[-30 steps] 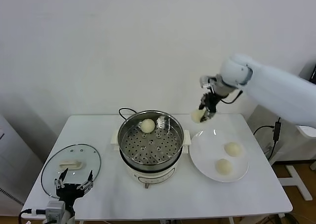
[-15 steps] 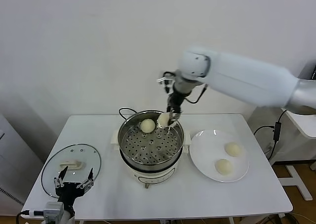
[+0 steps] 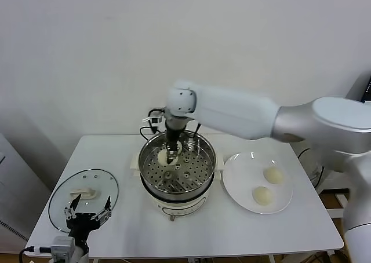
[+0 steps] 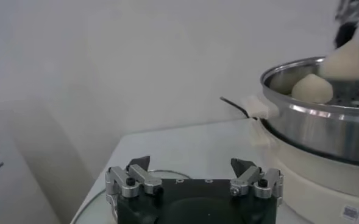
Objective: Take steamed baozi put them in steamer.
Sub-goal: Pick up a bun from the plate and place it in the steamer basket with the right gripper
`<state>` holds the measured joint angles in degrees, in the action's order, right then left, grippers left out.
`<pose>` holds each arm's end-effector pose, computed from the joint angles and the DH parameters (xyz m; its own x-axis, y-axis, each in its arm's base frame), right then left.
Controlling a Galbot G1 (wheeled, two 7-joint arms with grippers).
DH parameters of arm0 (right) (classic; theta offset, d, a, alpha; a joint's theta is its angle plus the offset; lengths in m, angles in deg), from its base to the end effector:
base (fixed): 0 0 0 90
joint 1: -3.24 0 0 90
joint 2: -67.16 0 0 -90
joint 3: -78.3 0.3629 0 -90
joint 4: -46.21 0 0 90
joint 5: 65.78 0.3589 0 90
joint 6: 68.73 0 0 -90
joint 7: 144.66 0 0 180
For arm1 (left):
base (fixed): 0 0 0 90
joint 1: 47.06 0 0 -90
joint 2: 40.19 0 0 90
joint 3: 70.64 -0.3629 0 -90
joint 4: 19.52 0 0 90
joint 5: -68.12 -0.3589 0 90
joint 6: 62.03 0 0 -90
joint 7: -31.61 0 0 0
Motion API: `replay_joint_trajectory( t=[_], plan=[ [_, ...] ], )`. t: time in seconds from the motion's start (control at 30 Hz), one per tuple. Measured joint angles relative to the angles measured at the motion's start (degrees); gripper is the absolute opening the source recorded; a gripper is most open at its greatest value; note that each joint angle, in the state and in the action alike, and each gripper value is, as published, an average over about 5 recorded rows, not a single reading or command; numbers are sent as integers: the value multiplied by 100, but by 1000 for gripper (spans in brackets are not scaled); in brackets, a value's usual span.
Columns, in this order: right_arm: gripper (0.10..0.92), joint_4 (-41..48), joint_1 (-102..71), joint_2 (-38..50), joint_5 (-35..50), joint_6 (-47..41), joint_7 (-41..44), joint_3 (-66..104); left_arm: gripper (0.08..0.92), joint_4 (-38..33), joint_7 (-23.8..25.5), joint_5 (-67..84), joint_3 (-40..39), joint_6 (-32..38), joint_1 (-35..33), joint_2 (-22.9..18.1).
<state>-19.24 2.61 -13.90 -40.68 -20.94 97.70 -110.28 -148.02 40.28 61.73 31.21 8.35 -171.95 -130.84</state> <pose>0.5554 0.2393 -0.0548 -0.0786 -0.1966 0.9773 -0.9803 -0.1627 -0.1115 0.1453 0.0561 -0.2722 -0.9531 -0.0870 0.2899 -0.0362 0.9837 0.1764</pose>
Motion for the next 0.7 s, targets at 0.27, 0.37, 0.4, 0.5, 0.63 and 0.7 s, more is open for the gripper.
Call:
replay_joint_trajectory(
  t=[0.27, 0.37, 0.4, 0.5, 0.63, 0.7],
  plan=[
    [484, 362, -309, -330, -275, 1, -35, 133, 823, 7, 1, 18, -20, -10, 46, 18],
    [484, 441, -377, -385, -366, 1, -43, 163, 823, 14, 2, 23, -32, -17, 58, 18],
    [484, 457, -398, -402, -389, 1, -45, 175, 823, 16, 2, 25, -35, -18, 59, 17],
    [484, 481, -461, -458, -434, 2, -51, 219, 823, 17, 2, 27, -40, -22, 59, 17],
    [504, 515, -515, -520, -482, 3, -74, 256, 823, 14, 1, 25, -46, -34, 61, 15],
    [548, 530, -526, -528, -514, 3, -83, 263, 823, 11, 1, 21, -52, -39, 65, 9]
  ],
)
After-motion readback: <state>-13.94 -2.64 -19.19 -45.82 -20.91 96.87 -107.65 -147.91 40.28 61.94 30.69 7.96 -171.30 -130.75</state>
